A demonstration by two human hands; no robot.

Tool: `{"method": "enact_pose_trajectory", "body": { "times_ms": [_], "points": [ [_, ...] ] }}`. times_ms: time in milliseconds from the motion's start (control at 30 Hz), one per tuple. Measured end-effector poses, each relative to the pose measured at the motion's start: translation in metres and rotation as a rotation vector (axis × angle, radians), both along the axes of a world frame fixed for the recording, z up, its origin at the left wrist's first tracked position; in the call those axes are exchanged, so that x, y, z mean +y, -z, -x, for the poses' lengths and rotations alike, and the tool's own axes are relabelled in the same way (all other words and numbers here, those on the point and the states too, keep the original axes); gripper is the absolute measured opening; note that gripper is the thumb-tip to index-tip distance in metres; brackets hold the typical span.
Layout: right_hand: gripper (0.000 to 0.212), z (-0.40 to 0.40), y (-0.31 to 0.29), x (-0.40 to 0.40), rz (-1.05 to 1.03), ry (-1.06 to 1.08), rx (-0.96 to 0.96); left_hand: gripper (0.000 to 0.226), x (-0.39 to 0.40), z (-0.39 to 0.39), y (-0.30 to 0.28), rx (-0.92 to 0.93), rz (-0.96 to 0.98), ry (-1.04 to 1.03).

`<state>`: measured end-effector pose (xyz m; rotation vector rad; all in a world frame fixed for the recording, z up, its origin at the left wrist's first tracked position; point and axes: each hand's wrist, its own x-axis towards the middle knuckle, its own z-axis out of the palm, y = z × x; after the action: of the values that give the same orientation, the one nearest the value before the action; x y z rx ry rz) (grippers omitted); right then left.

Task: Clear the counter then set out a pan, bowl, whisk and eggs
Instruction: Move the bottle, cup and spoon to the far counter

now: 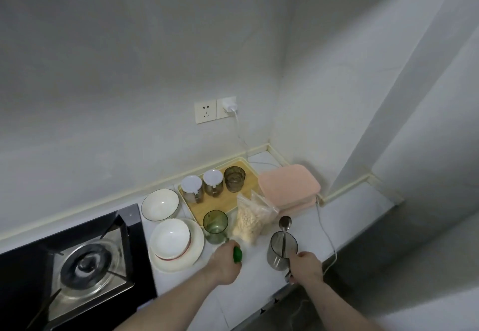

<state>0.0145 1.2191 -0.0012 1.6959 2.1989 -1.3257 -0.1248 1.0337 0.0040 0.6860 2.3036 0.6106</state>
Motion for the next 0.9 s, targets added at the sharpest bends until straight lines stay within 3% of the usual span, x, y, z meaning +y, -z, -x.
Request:
{"method": "enact_pose_trajectory", "body": {
  "times_ms": [267,333,467,633,733,900],
  "points": [
    [0.034,0.012,0.012,0.018,-0.033,-0.099,-0.092,0.034,0.032,-0.004,0.017,0.016,0.007,-0.069],
    [0.041,0.015,0.015,0.018,-0.020,-0.136,-0.101,0.036,0.035,-0.007,0.022,0.011,0.008,-0.091],
    [0.050,0.009,0.041,0.012,0.022,-0.052,0.002,0.052,0.039,-0.011,0.027,0.018,-0.016,-0.122],
    [0.027,-0.013,0.030,-0.021,-0.069,0.194,0.206,0.064,0.036,-0.017,0.027,0.027,-0.062,-0.154],
    [0.016,-0.014,0.013,-0.038,-0.192,0.151,0.361,0.066,0.026,-0.021,0.022,0.049,-0.104,-0.172],
    [0.020,-0.001,-0.001,-0.056,-0.249,-0.025,0.534,0.061,-0.013,-0.034,0.012,0.071,-0.184,-0.219]
  ]
}}
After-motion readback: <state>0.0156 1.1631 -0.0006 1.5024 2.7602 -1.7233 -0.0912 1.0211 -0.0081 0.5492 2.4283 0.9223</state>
